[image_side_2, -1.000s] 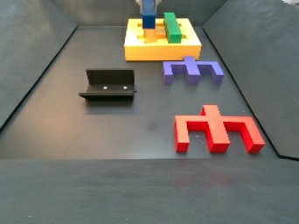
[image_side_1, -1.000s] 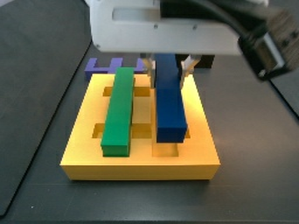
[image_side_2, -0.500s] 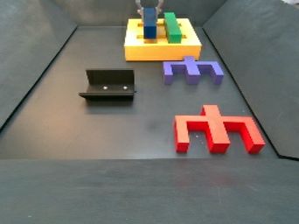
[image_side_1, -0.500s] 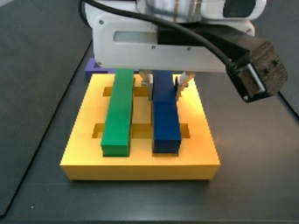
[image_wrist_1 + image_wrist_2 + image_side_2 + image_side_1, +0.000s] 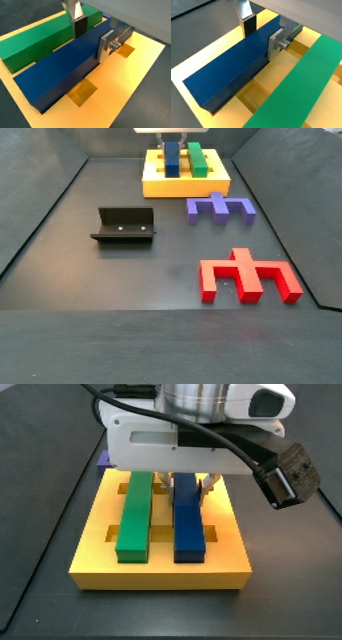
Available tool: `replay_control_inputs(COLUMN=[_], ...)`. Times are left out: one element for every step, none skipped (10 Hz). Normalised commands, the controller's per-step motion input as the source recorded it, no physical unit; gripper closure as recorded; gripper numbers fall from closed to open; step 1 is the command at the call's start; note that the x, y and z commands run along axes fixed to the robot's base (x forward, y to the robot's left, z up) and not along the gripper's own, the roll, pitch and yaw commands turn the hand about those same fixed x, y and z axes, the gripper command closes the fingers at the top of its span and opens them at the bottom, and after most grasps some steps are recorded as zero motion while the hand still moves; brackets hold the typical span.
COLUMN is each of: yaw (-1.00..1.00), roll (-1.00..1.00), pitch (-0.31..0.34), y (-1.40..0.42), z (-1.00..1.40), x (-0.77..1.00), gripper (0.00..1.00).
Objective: Pick up the blue object. Move up. Move to above the board. Insert the blue object.
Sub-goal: Insert the blue object.
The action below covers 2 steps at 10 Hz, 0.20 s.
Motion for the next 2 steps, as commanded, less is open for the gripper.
replay_control_inputs(yaw=[0.00, 0.00], roll=[-0.10, 0.00], pitch=[-0.116, 0.000], y=[0.00, 0.00], z=[-0.23, 0.00], x=[-0.03, 0.00], gripper=[1.00, 1.00])
